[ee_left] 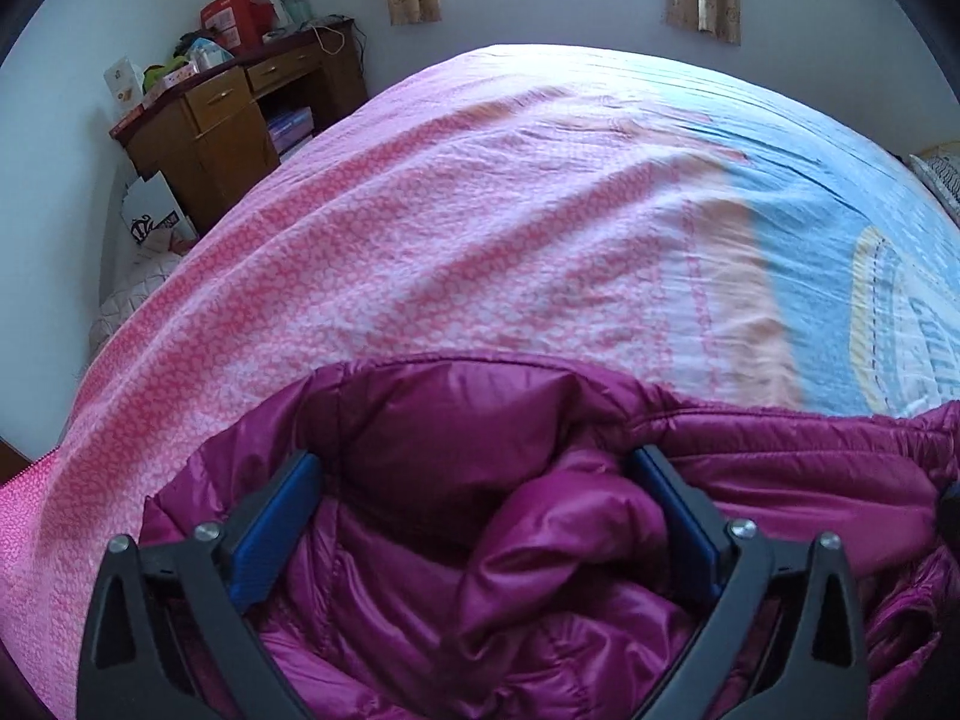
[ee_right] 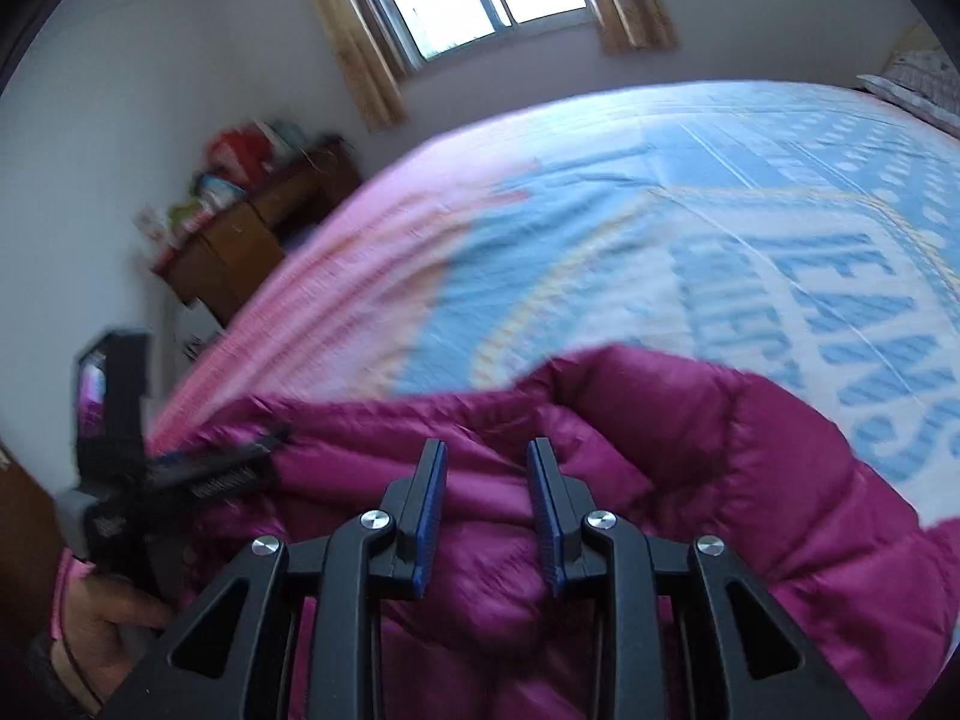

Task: Fold large clothes
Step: 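Open the left tool on the jacket while the right tool opens and releases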

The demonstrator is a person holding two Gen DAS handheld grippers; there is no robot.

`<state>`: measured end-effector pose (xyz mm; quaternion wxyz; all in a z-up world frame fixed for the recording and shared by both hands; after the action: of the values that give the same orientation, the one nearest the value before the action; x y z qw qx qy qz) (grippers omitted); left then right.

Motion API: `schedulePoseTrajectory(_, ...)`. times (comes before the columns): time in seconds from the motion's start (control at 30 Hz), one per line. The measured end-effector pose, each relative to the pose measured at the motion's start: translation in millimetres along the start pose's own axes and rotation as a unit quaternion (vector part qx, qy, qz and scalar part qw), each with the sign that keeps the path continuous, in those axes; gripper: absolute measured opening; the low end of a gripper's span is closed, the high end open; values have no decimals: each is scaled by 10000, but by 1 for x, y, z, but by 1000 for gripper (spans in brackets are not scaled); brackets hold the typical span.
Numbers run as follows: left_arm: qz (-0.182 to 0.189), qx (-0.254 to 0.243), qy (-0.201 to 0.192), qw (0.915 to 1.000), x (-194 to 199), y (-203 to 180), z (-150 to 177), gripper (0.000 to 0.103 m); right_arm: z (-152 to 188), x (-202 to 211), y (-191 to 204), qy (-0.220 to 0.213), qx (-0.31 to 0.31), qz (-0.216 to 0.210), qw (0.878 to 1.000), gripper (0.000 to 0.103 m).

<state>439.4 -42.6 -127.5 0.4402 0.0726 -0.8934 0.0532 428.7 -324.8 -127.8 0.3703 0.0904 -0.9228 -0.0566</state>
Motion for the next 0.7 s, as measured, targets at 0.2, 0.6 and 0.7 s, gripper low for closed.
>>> schedulePoseTrajectory(0.2, -2, 3, -11, 10000, 1, 3, 1, 103, -4, -14, 21, 355, 616, 550, 9960, 29)
schedulePoseTrajectory(0.6, -17, -17, -84, 10000, 16, -6, 2, 103, 6, -5, 33, 670, 1270, 628, 9876, 31)
schedulePoseTrajectory(0.7, -9, -10, -79, 10000, 15, -5, 2, 103, 9, -9, 41, 601, 1498, 899, 9828, 31)
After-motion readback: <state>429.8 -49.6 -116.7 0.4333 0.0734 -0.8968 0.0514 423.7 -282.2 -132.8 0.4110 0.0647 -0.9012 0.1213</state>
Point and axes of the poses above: each gripper's, at about its wrist camera, not at the fingertips, and x roughly against the way its jaws point, y to its left, z to its underside, the point moved 2 cm from there along -x, roughly the way its jaws point, and after that the axes turned 12 degrees about x, right-handed, at the moved point
